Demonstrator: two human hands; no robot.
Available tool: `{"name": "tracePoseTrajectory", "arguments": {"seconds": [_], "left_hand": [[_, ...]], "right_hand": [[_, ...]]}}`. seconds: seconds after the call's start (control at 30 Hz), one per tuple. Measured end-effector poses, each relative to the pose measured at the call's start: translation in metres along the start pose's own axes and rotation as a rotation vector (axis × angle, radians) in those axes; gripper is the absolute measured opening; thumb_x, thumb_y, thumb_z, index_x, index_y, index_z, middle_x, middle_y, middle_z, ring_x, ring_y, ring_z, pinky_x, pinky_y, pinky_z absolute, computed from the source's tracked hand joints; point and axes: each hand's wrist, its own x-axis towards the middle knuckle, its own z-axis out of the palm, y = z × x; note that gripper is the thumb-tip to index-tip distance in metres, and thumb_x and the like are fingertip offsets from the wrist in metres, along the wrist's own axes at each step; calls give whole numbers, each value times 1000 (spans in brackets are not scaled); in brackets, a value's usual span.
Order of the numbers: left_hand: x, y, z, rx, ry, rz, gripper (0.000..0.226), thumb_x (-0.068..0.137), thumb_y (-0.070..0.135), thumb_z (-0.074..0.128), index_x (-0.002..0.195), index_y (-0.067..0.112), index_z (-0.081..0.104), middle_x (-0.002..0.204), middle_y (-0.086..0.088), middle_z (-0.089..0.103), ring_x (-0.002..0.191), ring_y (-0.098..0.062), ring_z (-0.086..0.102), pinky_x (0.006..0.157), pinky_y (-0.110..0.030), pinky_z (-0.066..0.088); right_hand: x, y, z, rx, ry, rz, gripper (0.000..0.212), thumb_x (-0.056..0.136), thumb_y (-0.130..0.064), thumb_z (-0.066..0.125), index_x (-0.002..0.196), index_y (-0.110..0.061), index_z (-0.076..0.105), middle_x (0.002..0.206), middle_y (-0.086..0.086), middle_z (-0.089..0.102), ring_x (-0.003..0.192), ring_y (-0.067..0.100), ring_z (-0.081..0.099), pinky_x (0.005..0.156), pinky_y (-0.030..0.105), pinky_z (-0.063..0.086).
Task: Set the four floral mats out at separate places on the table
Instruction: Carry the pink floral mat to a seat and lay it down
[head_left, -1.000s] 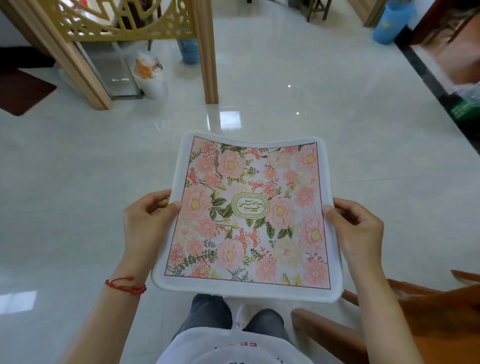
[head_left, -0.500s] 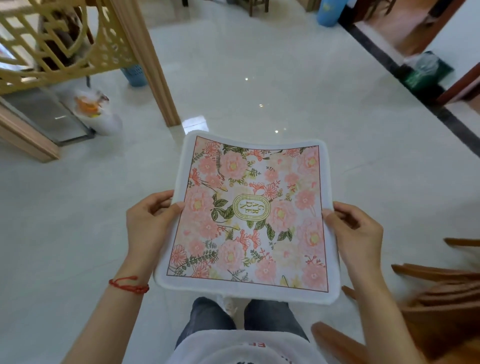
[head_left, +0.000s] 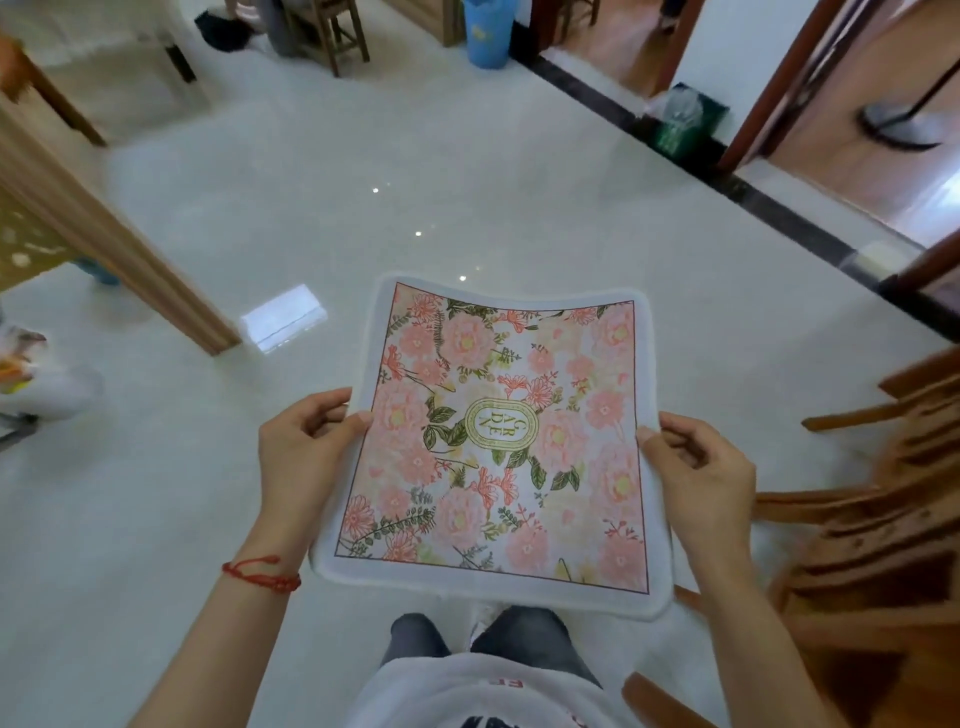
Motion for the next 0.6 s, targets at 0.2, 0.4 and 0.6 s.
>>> {"name": "tracePoseTrajectory", "arguments": {"seconds": [0.2,0.4,0.6], "left_hand": [[34,30,72,67,-161,61,26,75,3,71,100,11,67,77,1,61,68,-7,57,56,-2,44],[62,57,138,96,-327,119,26,75,3,71,99,12,66,78,2,63,65,-2,58,56,-2,45],[108,78,206,130,-462,165,26,75,5,72,100,12,66,79,1,63,69,-8,59,58,-3,46]], "right_hand": [[39,5,-29,-25,158,30,16,81,-8,67,95,-15,63,75,-9,60,60,-8,57,59,2,45],[70,14,-50,-72,303,80,19,81,-10,66,100,-9,65,77,-7,62,67,4,61,62,7,50],[116,21,-57,-115,434,124,23,80,-12,68,103,-6,67,80,1,66,74,16,64,68,18,53]]}}
